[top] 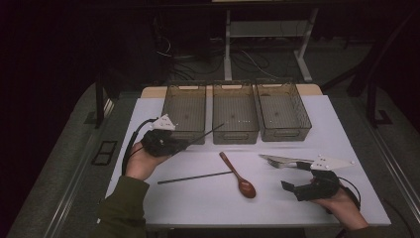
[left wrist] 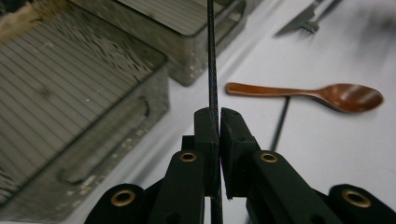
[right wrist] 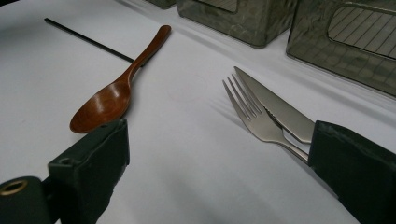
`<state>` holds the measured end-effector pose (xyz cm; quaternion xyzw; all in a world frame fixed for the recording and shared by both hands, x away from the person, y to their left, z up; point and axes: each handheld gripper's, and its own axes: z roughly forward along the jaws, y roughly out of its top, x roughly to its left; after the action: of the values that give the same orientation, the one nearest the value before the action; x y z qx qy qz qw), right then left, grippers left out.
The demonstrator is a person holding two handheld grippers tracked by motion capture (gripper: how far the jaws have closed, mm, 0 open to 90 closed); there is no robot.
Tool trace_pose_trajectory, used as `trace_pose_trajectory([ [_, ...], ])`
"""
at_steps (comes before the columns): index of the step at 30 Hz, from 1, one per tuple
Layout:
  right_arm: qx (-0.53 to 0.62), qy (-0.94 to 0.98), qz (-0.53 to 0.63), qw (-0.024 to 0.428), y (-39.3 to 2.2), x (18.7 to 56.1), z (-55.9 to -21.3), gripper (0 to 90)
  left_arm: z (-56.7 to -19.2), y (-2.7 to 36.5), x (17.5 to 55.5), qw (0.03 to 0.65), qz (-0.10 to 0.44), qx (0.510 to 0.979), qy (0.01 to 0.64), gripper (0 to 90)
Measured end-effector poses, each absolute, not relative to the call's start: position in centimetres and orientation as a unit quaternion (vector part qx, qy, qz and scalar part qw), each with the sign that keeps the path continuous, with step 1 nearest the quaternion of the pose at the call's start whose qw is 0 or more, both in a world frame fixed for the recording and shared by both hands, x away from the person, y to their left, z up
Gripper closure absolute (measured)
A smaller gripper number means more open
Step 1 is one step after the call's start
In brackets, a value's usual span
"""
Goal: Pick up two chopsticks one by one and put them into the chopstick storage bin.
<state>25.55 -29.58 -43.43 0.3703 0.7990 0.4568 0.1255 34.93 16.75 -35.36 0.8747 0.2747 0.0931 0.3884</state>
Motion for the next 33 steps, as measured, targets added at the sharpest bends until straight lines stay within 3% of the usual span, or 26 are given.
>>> trace_pose_trajectory([
  [19,0.371,0.799,0.456,0.125,-29.6,25.6,-43.5,4.8,-32.5,16.4,40.6,0.382,0.135,0.861,0.307,85.3],
  [33,0.372,0.796,0.461,0.122,-29.7,25.7,-43.4,4.8,-33.5,16.4,45.6,0.373,0.155,0.839,0.364,85.4],
])
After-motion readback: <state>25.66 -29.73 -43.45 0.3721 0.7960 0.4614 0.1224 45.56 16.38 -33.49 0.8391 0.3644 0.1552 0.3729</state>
